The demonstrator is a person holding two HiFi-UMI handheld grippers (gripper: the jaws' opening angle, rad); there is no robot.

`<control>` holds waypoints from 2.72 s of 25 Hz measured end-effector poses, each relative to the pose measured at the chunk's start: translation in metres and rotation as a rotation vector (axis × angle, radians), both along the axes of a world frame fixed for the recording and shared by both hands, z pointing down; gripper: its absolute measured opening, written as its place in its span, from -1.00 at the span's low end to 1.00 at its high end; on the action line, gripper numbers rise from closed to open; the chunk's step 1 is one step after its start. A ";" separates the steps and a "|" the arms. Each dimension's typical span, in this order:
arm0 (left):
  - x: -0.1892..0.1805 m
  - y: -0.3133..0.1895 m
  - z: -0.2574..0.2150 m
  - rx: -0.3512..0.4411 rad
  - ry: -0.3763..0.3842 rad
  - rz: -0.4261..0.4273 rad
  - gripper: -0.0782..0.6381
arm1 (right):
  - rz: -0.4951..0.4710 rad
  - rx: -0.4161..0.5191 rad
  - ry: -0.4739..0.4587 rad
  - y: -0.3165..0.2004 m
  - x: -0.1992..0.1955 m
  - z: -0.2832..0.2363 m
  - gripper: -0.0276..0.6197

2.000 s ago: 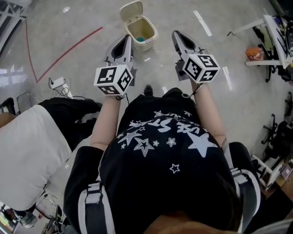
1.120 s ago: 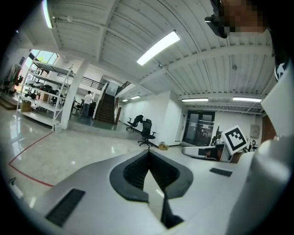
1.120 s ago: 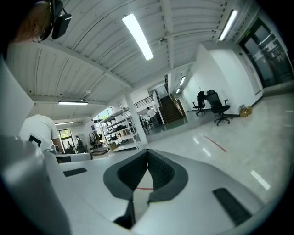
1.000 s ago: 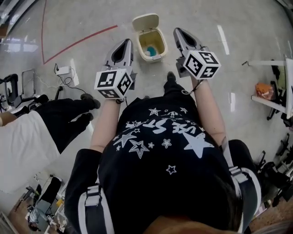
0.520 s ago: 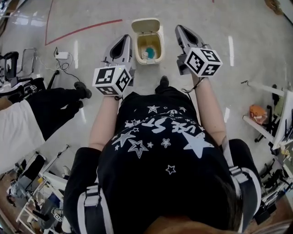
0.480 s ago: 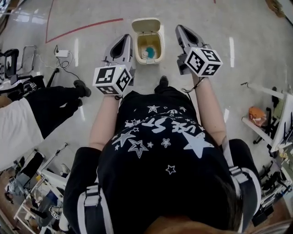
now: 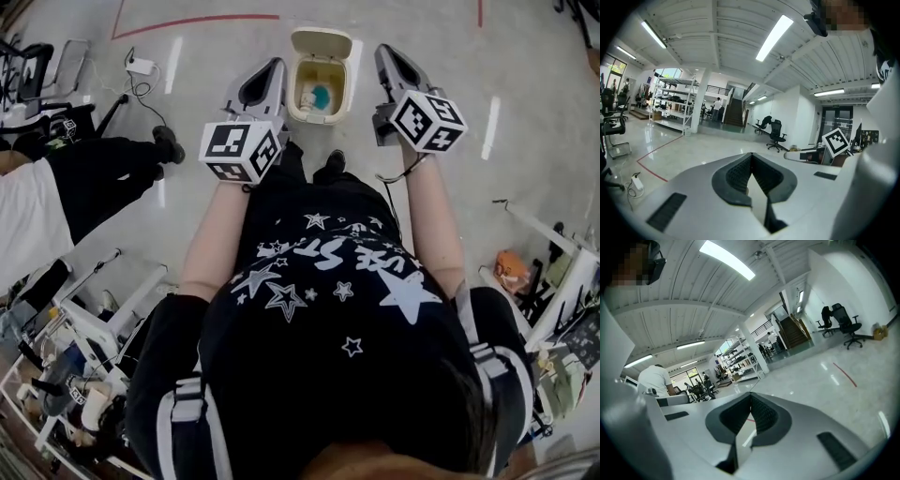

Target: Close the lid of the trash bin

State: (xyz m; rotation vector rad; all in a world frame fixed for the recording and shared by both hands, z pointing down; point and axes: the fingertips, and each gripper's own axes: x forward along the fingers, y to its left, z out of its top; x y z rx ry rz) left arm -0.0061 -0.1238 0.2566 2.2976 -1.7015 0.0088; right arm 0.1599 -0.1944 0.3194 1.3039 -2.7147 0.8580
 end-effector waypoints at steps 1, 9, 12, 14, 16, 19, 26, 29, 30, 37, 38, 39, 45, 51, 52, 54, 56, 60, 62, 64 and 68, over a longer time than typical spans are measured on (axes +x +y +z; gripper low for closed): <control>-0.003 -0.002 0.002 -0.004 -0.002 0.000 -0.75 | -0.002 -0.004 0.003 -0.001 -0.003 0.002 -0.90; -0.013 -0.038 0.022 -0.035 0.008 0.055 -0.75 | 0.033 -0.071 0.042 -0.013 -0.012 0.027 -0.90; -0.017 -0.059 0.034 -0.050 0.004 0.084 -0.75 | 0.051 -0.091 0.069 -0.024 -0.019 0.038 -0.90; -0.019 -0.073 0.046 -0.070 -0.019 0.124 -0.75 | 0.072 -0.104 0.080 -0.034 -0.022 0.045 -0.90; -0.018 -0.086 0.060 -0.100 -0.025 0.171 -0.75 | 0.096 -0.123 0.089 -0.042 -0.025 0.055 -0.90; -0.019 -0.104 0.081 -0.147 0.010 0.207 -0.75 | 0.115 -0.153 0.126 -0.055 -0.027 0.075 -0.90; -0.017 -0.149 0.131 -0.214 0.021 0.258 -0.75 | 0.154 -0.222 0.172 -0.086 -0.032 0.122 -0.90; -0.018 -0.163 0.147 -0.226 0.009 0.277 -0.75 | 0.161 -0.244 0.187 -0.094 -0.036 0.139 -0.90; -0.018 -0.167 0.153 -0.233 0.010 0.277 -0.75 | 0.161 -0.252 0.193 -0.096 -0.036 0.145 -0.90; -0.028 -0.191 0.202 -0.304 0.014 0.267 -0.75 | 0.159 -0.299 0.234 -0.120 -0.045 0.185 -0.90; -0.029 -0.194 0.208 -0.309 0.011 0.268 -0.75 | 0.157 -0.307 0.237 -0.123 -0.048 0.192 -0.90; -0.030 -0.196 0.214 -0.314 0.008 0.269 -0.75 | 0.153 -0.315 0.239 -0.126 -0.050 0.198 -0.90; -0.031 -0.205 0.250 -0.357 -0.005 0.279 -0.75 | 0.123 -0.351 0.257 -0.135 -0.062 0.229 -0.90; -0.038 -0.214 0.278 -0.393 -0.007 0.266 -0.75 | 0.103 -0.372 0.274 -0.141 -0.069 0.249 -0.90; -0.038 -0.216 0.281 -0.398 -0.007 0.266 -0.75 | 0.099 -0.375 0.279 -0.141 -0.070 0.250 -0.90; -0.038 -0.219 0.287 -0.408 -0.009 0.271 -0.75 | 0.095 -0.386 0.288 -0.141 -0.069 0.253 -0.90; -0.037 -0.221 0.292 -0.419 -0.015 0.276 -0.75 | 0.098 -0.399 0.293 -0.140 -0.069 0.257 -0.90; -0.035 -0.220 0.304 -0.443 -0.020 0.282 -0.75 | 0.114 -0.410 0.273 -0.141 -0.069 0.261 -0.90; -0.033 -0.218 0.306 -0.446 -0.012 0.282 -0.75 | 0.106 -0.410 0.276 -0.140 -0.070 0.262 -0.90; -0.032 -0.215 0.306 -0.445 -0.008 0.284 -0.75 | 0.098 -0.410 0.273 -0.137 -0.071 0.263 -0.90; -0.030 -0.206 0.303 -0.439 -0.003 0.292 -0.75 | 0.102 -0.417 0.250 -0.129 -0.071 0.262 -0.90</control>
